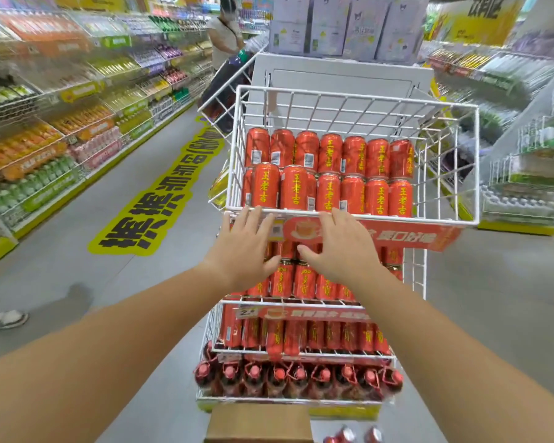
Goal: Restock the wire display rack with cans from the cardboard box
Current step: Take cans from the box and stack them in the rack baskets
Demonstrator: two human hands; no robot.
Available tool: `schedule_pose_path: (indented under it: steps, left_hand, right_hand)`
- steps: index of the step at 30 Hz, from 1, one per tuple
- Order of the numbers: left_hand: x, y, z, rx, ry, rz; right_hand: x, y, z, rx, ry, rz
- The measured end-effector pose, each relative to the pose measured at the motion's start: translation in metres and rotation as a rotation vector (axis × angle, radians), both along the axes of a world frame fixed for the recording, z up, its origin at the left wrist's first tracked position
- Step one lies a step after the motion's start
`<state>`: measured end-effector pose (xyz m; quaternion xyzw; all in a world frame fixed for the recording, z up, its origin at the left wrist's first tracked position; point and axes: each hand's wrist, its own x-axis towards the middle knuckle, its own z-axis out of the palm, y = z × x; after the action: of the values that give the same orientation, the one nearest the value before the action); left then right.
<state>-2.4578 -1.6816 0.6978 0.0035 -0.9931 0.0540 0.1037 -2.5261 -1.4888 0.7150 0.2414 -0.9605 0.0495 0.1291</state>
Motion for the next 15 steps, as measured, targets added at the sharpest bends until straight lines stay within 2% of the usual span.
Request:
schedule_pose_path:
  steps: [7,15]
  left_hand:
    - [0.054,-0.007,-0.092,-0.012,-0.038,-0.084]
    - [0.11,0.0,-0.207,0.027,-0.24,-0.041]
  right_hand:
    - [0.064,0.027,-0.067,0.116,-0.139,-0.044]
    - [0.108,0.038,-0.195,0.212,-0.347,-0.032]
